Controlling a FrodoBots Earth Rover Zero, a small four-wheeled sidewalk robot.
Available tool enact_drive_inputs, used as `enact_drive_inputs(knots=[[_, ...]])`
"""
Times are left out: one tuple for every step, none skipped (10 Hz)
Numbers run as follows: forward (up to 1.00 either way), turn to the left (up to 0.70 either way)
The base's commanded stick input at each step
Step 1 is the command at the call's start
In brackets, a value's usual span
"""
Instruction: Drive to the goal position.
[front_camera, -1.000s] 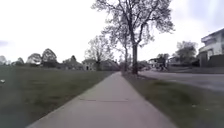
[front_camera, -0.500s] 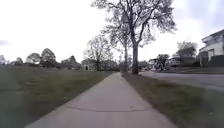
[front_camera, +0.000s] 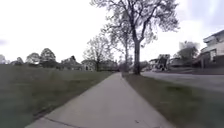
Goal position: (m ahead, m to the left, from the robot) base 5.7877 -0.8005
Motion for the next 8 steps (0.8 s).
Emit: enact_drive_inputs(knots=[[1.0, 0.0], [1.0, 0.0], [1.0, 0.0], [1.0, 0.0], [1.0, 0.0], [1.0, 0.0], [1.0, 0.0], [1.0, 0.0]])
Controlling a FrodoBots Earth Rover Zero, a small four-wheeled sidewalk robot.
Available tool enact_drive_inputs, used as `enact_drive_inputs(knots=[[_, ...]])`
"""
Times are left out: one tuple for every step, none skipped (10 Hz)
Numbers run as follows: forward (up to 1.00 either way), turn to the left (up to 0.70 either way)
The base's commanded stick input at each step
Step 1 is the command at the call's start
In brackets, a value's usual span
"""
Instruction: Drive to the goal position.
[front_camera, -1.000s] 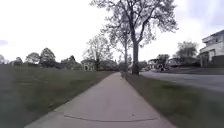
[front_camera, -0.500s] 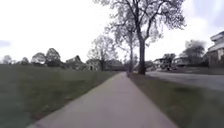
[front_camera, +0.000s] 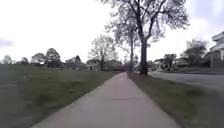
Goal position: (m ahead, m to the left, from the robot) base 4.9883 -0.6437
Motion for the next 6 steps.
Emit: enact_drive_inputs(knots=[[1.0, 0.0], [1.0, 0.0], [1.0, 0.0], [1.0, 0.0], [1.0, 0.0], [1.0, 0.0]])
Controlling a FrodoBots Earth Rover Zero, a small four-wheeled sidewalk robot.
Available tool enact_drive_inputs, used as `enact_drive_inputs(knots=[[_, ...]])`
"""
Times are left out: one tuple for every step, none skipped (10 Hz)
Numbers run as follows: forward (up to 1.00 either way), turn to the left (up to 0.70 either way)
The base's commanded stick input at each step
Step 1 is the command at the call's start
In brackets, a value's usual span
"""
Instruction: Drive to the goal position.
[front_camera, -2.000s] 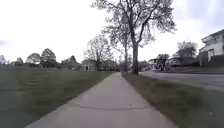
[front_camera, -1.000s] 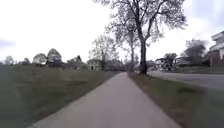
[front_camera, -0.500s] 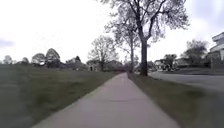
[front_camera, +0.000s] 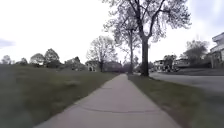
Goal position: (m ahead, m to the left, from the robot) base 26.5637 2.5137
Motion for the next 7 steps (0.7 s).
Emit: enact_drive_inputs(knots=[[1.0, 0.0], [1.0, 0.0], [1.0, 0.0], [1.0, 0.0], [1.0, 0.0], [1.0, 0.0], [1.0, 0.0]])
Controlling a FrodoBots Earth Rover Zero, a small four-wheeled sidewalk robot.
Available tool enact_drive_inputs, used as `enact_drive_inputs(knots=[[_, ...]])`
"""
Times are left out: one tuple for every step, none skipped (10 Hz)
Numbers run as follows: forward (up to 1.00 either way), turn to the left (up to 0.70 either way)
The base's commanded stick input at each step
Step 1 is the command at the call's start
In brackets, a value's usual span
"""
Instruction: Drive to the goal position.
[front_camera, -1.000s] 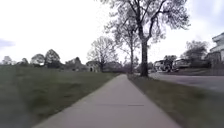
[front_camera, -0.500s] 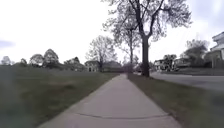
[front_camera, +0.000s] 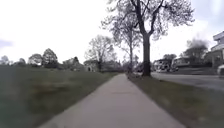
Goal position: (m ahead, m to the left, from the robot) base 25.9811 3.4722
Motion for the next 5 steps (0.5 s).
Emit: enact_drive_inputs(knots=[[1.0, 0.0], [1.0, 0.0], [1.0, 0.0], [1.0, 0.0], [1.0, 0.0]])
